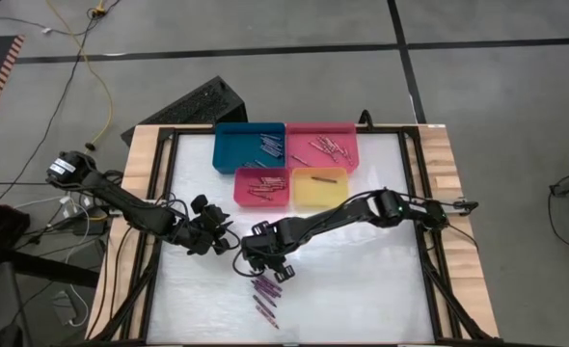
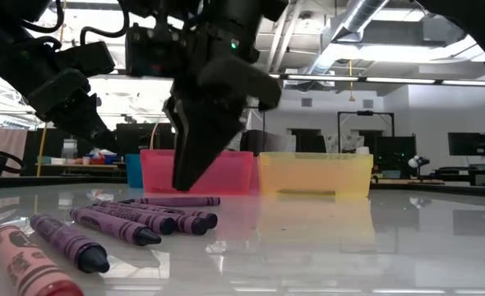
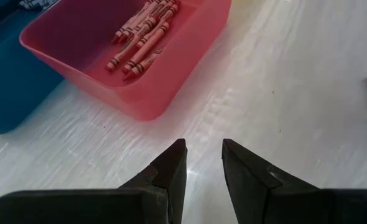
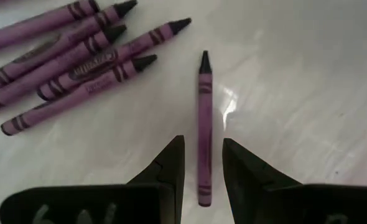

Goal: Sort crayons
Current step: Put the violet crayon into the yellow bin

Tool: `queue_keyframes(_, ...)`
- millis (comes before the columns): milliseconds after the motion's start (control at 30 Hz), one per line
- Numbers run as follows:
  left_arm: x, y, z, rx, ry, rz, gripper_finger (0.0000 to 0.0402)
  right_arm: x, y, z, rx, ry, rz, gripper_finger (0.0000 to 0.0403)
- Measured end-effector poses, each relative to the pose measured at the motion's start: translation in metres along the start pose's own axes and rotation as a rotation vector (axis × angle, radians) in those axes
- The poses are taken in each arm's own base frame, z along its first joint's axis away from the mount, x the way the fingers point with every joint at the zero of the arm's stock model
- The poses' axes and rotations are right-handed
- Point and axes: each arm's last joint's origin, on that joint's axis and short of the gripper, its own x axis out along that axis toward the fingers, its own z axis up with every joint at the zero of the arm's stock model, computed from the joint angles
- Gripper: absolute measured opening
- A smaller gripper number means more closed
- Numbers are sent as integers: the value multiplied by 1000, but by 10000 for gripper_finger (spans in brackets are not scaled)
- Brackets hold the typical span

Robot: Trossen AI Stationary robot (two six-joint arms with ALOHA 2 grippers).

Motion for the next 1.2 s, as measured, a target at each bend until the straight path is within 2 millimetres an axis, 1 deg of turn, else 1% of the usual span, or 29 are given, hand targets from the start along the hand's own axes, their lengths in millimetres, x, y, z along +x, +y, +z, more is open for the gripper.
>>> queue_keyframes(100,0,0,0,0,0,0,94,3,1,-2,15,17,12,102)
queue_keyframes(400,0,0,0,-12,0,0,94,2,-3,-2,30,4,23,102)
queue_keyframes(533,0,0,0,-15,1,-1,94,10,-4,-5,58,26,30,102)
queue_keyframes(633,0,0,0,-14,1,-1,94,21,-3,-7,64,38,43,102)
queue_keyframes(733,0,0,0,-12,1,0,94,27,-2,-7,74,43,57,102)
queue_keyframes(867,0,0,0,-12,1,-1,94,28,-3,-9,100,53,63,101)
queue_keyframes(1000,0,0,0,-12,1,-1,94,28,-5,-11,116,73,65,84)
queue_keyframes(1200,0,0,0,-14,2,-1,94,28,-7,-14,138,88,63,35)
